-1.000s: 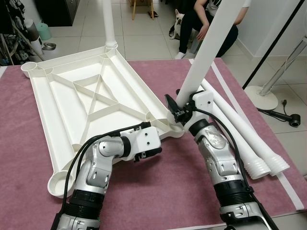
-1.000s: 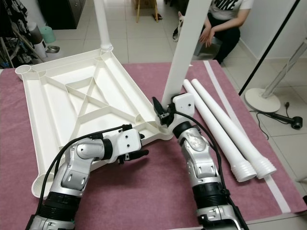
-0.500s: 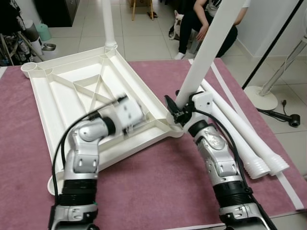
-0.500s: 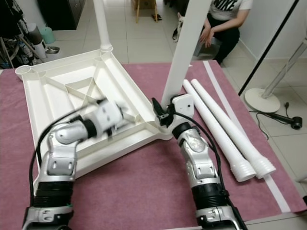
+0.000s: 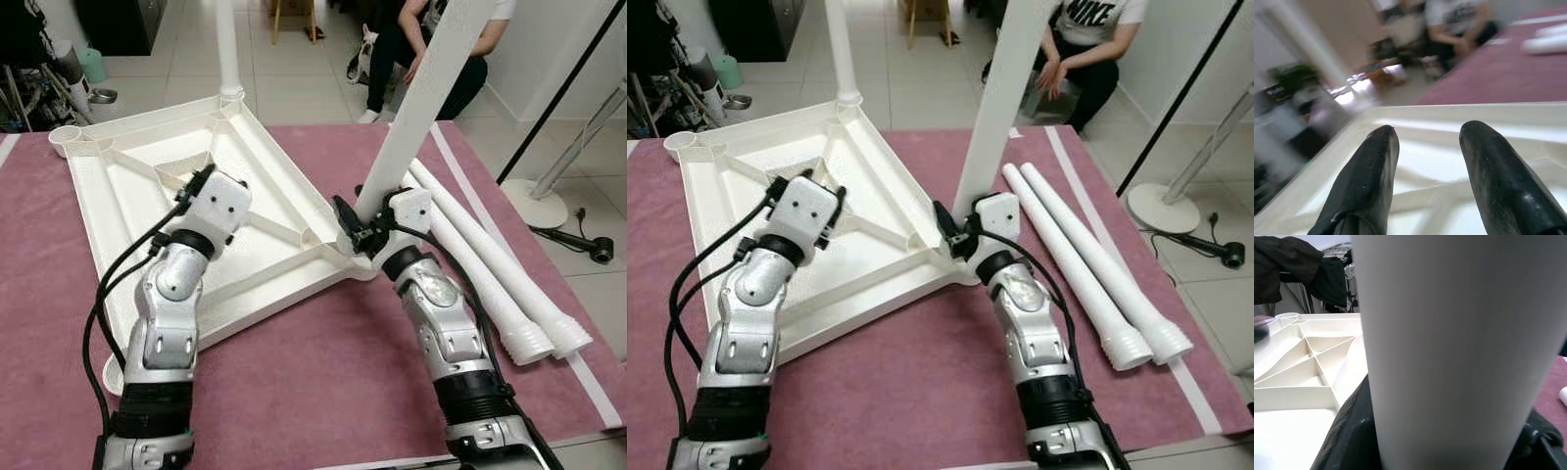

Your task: Building children table

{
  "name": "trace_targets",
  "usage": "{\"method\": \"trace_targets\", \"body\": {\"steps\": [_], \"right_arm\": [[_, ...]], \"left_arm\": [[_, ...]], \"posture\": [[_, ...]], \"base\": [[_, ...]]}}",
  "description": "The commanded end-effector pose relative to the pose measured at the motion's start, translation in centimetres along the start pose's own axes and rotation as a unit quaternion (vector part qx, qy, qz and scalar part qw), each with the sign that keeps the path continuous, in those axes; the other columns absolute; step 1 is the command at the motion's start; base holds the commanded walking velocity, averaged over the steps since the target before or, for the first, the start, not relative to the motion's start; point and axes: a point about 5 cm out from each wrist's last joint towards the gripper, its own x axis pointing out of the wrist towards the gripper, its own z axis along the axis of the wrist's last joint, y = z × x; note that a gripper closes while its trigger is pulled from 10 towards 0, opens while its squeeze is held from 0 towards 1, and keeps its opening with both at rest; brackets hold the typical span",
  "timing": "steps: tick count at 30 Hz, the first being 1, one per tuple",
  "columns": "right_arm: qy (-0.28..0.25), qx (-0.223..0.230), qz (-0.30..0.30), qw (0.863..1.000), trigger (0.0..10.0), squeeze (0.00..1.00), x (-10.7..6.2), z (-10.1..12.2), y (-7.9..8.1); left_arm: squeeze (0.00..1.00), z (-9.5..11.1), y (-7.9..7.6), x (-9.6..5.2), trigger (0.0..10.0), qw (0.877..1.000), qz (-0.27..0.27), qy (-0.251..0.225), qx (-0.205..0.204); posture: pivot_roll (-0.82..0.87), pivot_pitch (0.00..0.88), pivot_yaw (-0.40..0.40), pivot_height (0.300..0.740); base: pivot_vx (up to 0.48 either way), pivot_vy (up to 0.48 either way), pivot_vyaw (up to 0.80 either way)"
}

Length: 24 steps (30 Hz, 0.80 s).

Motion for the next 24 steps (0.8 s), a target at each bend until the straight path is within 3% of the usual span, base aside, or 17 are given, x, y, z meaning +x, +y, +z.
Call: {"method": "trace_targets", "body": {"steps": [1,4,6,7,8,14,18,20,24], "right_arm": [[-0.006,-0.003,0.000,1.000,10.0,0.00,-0.1,0.3,-0.1],[-0.009,-0.006,0.000,1.000,10.0,0.00,-0.1,0.5,-0.2],[-0.014,-0.012,-0.010,1.000,10.0,0.00,-0.2,0.8,-0.8],[-0.014,-0.012,-0.010,1.000,10.0,0.00,-0.2,0.8,-0.8],[-0.016,-0.014,-0.017,1.000,10.0,0.00,-0.3,0.9,-1.2],[-0.015,-0.009,-0.048,0.999,10.0,0.00,-0.8,0.7,-2.0],[-0.017,-0.008,-0.048,0.999,10.0,0.00,-0.6,0.7,-1.7],[-0.019,-0.005,-0.041,0.999,10.0,0.00,-0.5,0.8,-1.3],[-0.017,-0.006,-0.037,0.999,10.0,0.00,-0.6,0.7,-1.2]], "left_arm": [[0.00,-1.3,-2.6,-1.0,10.0,0.963,-0.250,0.072,-0.066],[0.00,-1.3,-2.6,-1.5,10.0,0.952,-0.292,0.069,-0.056],[0.00,-1.5,-2.9,-2.1,10.0,0.934,-0.349,0.072,-0.033],[0.00,-1.5,-2.9,-2.1,10.0,0.934,-0.349,0.072,-0.033],[0.00,-1.6,-3.1,-2.3,10.0,0.927,-0.365,0.079,-0.034],[0.00,-3.1,-5.5,-3.4,10.0,0.902,-0.413,0.118,-0.046],[0.00,-3.4,-5.8,-3.1,10.0,0.903,-0.410,0.125,-0.044],[0.00,-3.0,-5.2,-1.6,10.0,0.919,-0.372,0.124,-0.052],[0.00,-2.8,-4.4,-0.6,10.0,0.931,-0.340,0.124,-0.060]], "posture": [[-0.01,0.000,0.000,0.740],[-0.01,0.000,0.000,0.740],[-0.02,0.000,0.000,0.740],[-0.02,0.000,0.000,0.740],[-0.02,0.000,0.170,0.740],[-0.04,0.000,0.212,0.740],[-0.04,0.000,0.216,0.740],[-0.04,0.000,0.211,0.740],[-0.05,0.000,0.187,0.740]], "base": [[0.000,0.000,0.00],[0.000,0.000,0.00],[0.000,0.000,0.00],[0.000,0.000,0.00],[0.000,0.000,0.00],[0.000,0.000,0.00],[0.000,0.000,0.00],[0.000,0.000,0.00],[0.000,0.000,0.00]]}}
